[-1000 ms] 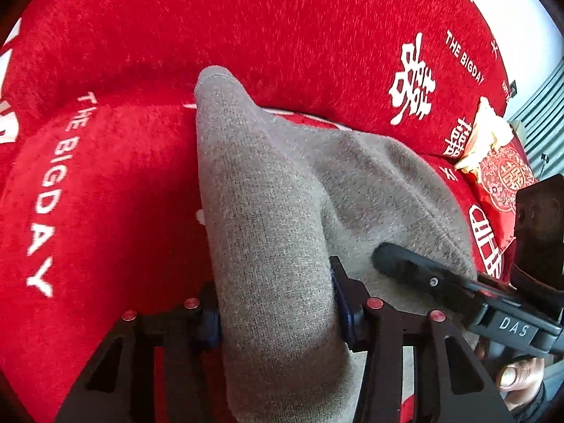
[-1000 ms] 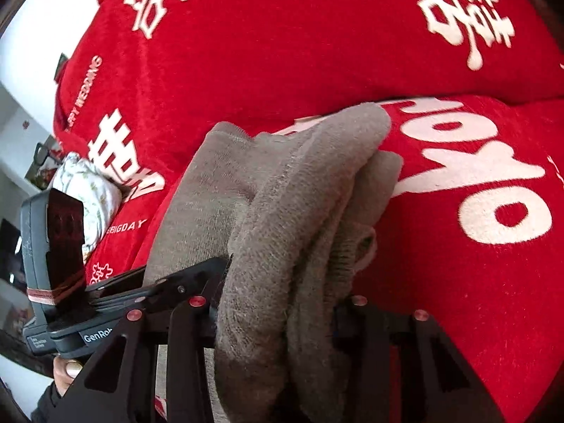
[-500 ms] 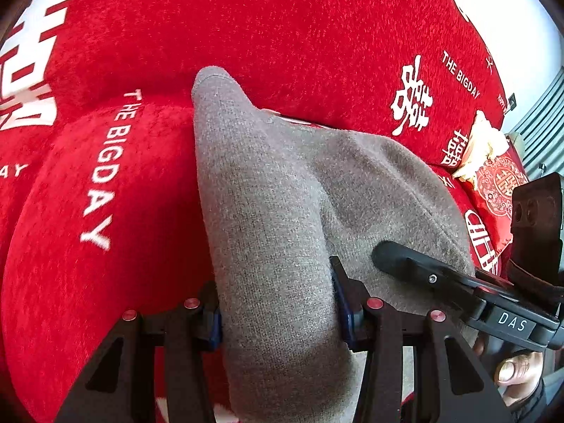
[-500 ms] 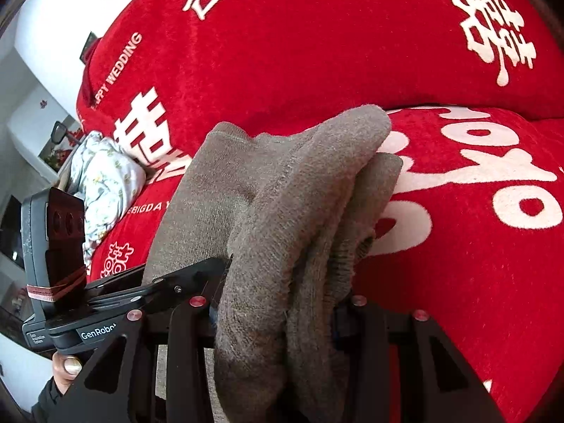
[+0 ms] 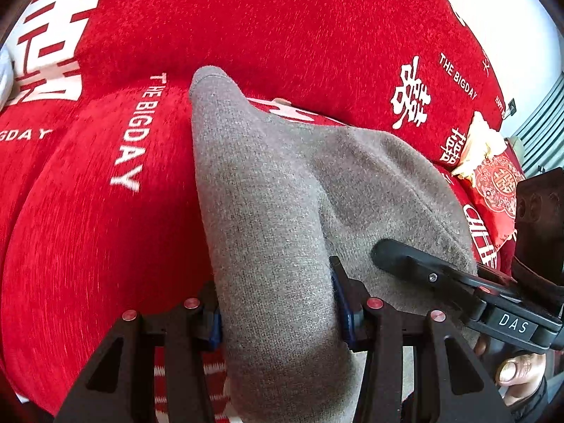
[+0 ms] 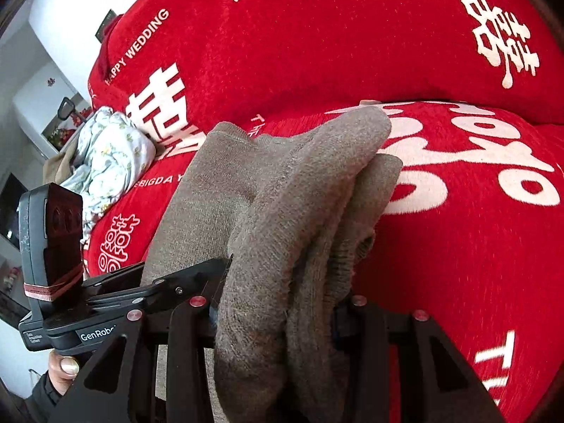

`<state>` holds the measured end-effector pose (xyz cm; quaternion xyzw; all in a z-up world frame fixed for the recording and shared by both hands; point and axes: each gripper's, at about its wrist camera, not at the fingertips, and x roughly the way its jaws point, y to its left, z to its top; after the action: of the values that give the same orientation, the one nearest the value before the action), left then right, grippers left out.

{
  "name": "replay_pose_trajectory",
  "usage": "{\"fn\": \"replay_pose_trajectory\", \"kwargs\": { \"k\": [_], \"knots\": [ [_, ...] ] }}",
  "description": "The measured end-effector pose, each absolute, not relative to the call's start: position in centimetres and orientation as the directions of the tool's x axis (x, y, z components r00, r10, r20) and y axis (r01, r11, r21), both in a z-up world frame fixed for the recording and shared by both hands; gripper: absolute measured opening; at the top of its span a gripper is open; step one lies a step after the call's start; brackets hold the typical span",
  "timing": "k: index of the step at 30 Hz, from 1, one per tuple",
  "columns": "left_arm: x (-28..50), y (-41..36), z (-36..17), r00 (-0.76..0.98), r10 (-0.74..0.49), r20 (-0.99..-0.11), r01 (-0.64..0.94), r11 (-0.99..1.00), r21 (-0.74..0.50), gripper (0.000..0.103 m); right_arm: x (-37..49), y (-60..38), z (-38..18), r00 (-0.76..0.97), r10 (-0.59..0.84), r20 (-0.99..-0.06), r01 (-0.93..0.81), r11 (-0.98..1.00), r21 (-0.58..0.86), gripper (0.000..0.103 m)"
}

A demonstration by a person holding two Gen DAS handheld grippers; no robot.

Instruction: Fold small clothes

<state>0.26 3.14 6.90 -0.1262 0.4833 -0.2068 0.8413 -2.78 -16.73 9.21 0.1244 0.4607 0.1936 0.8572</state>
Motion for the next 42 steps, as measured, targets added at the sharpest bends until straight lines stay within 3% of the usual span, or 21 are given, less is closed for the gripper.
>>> {"fn": "replay_pose_trajectory", "kwargs": {
  "k": [15,31,36,38,42],
  "knots": [
    [-5.2,3.4,6.4,0.486,-0.450,-0.749,0.239,0.893,-0.382,0.050,-7.5,-15.7,9.0,0.532,0.434,-0.727,-0.261,0.901,0.347,0.043],
    [-5.9,4.4,3.6,0.480,-0.471,-0.740,0.244,0.882,-0.404,0.051,-8.1,-16.8,5.9,0.522,0.452,-0.723,-0.247,0.892,0.379,0.043],
    [-5.9,4.6,3.3,0.482,-0.471,-0.739,0.250,0.882,-0.399,0.059,-7.8,-17.7,4.9,0.510,0.476,-0.717,-0.231,0.878,0.419,0.046],
    [-5.8,4.8,3.1,0.487,-0.443,-0.753,0.228,0.897,-0.380,0.077,-7.7,-18.1,4.7,0.499,0.491,-0.714,-0.221,0.869,0.443,0.051],
    [-6.7,6.4,4.0,0.493,-0.430,-0.756,0.175,0.901,-0.398,0.079,-8.4,-19.4,5.2,0.499,0.481,-0.721,-0.170,0.870,0.463,0.058]
  ]
}}
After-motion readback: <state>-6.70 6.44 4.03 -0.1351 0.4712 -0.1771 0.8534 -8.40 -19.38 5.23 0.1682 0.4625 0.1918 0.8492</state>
